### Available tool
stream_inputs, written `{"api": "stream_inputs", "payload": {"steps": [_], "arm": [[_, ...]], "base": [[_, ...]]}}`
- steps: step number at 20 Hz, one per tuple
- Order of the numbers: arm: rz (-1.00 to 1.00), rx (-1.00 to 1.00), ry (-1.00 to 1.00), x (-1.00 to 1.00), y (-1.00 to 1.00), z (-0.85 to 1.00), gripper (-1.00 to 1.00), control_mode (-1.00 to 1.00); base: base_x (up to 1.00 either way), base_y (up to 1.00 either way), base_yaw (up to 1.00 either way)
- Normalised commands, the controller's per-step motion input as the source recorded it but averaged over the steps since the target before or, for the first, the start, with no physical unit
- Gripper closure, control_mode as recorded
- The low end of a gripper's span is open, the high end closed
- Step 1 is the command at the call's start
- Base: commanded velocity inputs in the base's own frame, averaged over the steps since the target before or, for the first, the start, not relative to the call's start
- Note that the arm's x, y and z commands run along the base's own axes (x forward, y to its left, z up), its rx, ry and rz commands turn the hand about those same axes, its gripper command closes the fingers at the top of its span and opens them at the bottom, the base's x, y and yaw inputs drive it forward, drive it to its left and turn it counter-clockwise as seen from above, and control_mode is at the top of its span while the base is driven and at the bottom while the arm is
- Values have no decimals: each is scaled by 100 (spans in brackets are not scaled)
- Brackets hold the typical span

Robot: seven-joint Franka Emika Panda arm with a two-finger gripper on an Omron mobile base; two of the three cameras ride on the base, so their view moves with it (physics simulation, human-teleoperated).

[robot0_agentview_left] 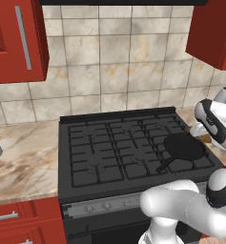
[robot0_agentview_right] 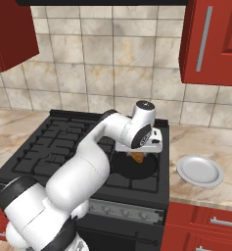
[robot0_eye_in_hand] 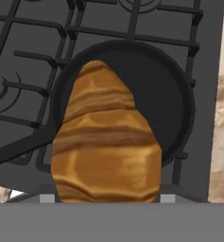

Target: Pick the croissant and place it on the pan. Then turn on the stove to warm the croissant.

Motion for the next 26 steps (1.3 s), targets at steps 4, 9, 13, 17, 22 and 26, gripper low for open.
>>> {"api": "stream_inputs", "payload": {"steps": [4,9,13,17,22,26], "arm": [[0,-2,0,0,4,-11,100,-100],[0,0,0,6,0,-11,100,-100],[0,0,0,11,0,-3,100,-100],[0,0,0,12,1,-7,100,-100],[0,0,0,10,0,-15,100,-100],[0,0,0,16,0,-19,100,-100]], "base": [[0,0,0],[0,0,0],[0,0,0],[0,0,0],[0,0,0],[0,0,0]]}}
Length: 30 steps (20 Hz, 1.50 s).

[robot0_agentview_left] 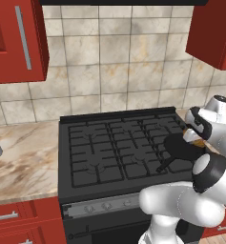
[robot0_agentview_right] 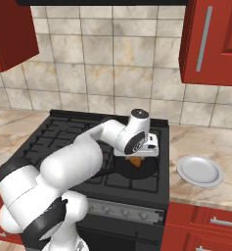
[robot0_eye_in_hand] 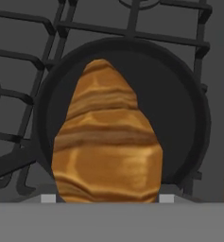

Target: Pick the croissant and place it on the pan. Then turn on the stove to warm the croissant.

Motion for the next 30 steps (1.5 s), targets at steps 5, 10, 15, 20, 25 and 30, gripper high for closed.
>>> {"api": "stream_inputs", "payload": {"steps": [5,10,15,20,25,30], "arm": [[0,0,3,17,0,-25,100,-100],[0,0,4,16,0,-22,100,-100],[0,0,4,15,0,-13,100,-100],[0,0,4,11,0,-10,100,-100],[0,0,5,10,0,-16,100,-100],[0,0,4,10,0,-16,100,-100]], "base": [[0,0,0],[0,0,0],[0,0,0],[0,0,0],[0,0,0],[0,0,0]]}}
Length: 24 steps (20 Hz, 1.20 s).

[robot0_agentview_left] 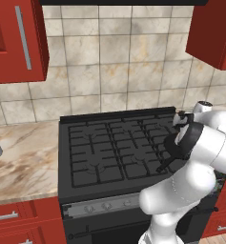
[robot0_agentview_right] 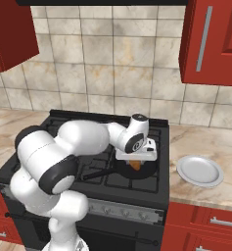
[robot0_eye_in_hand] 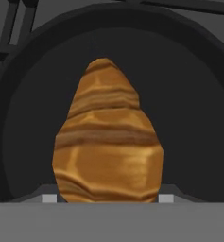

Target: Pick the croissant and place it on the pan. Then turn on the stove to warm the croissant.

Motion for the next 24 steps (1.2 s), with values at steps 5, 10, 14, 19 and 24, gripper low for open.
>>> {"api": "stream_inputs", "payload": {"steps": [5,10,14,19,24], "arm": [[0,0,1,14,0,-15,100,-100],[0,0,1,13,0,-15,100,-100],[0,0,0,7,-2,-17,100,-100],[0,0,0,2,-1,-18,-100,-100],[0,0,0,0,0,-4,-100,-100]], "base": [[0,0,0],[0,0,0],[0,0,0],[0,0,0],[0,0,0]]}}
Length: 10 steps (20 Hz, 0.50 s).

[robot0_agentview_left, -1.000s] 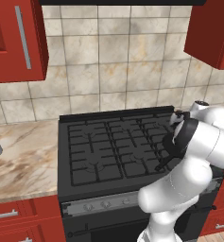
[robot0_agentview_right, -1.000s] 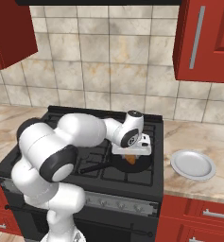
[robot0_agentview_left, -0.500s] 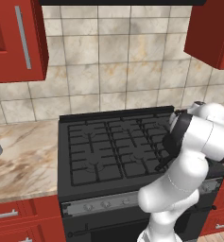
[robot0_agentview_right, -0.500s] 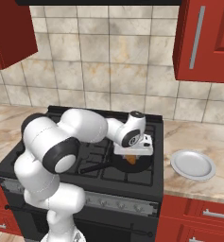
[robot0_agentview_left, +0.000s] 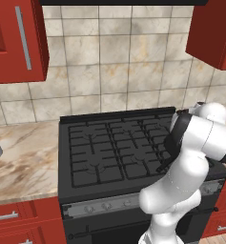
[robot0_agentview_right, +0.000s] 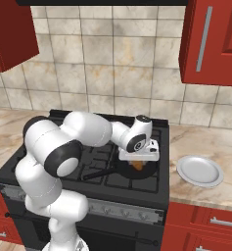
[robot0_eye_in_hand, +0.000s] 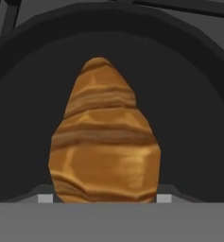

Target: Pick the croissant and place it on the pan. Then turn on the stove to warm the croissant.

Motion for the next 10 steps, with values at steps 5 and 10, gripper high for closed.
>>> {"api": "stream_inputs", "payload": {"steps": [5,10], "arm": [[0,0,3,0,0,0,-100,-100],[0,0,8,0,0,13,-100,-100]], "base": [[0,0,0],[0,0,0]]}}
